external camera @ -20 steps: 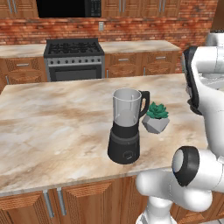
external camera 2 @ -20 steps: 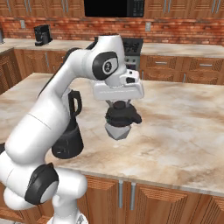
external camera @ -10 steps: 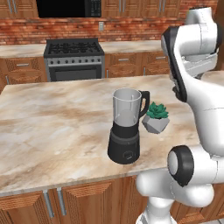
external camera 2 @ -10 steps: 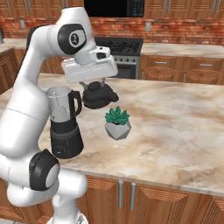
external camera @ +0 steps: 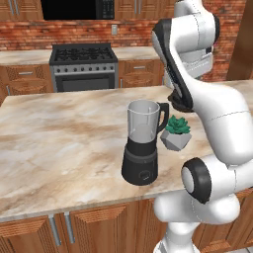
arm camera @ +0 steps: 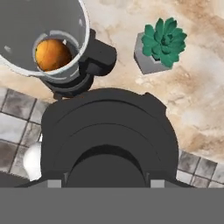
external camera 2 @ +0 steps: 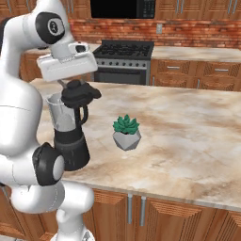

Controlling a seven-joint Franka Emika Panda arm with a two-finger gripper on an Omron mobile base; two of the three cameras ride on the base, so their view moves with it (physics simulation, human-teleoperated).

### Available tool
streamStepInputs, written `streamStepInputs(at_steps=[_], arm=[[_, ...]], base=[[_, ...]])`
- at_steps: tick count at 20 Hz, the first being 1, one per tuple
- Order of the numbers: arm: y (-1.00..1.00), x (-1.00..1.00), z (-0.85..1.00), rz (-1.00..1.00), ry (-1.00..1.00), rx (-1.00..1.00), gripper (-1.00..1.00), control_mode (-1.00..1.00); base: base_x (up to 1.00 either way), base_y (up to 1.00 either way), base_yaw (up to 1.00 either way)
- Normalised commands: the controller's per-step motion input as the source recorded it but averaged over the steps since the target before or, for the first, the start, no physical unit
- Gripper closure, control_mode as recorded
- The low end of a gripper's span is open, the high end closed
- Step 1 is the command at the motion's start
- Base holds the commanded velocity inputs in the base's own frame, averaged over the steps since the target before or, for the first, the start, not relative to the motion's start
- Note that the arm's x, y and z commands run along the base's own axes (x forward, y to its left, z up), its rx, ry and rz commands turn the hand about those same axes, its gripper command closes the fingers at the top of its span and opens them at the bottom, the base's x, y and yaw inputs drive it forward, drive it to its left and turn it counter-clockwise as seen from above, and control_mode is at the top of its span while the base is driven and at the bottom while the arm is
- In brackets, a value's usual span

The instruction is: Open the blender lid, put the orange in the blender, close the lid, and start the blender.

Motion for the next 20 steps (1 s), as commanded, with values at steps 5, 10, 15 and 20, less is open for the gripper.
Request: streamStepInputs(at_steps=[5,10,15,20], arm=[[0.71,0.32,0.06,0.16,0.08,0.00,1.00,-1.00],[0.41,0.48,0.00,0.11,0.04,0.00,1.00,-1.00],[0.45,0.32,-0.01,0.12,0.04,0.00,1.00,-1.00],[0.17,0.26,-0.09,0.09,0.03,0.00,1.00,-1.00]], base=[[0.00,0.00,0.00],[0.00,0.00,0.00],[0.00,0.00,0.00],[0.00,0.00,0.00]])
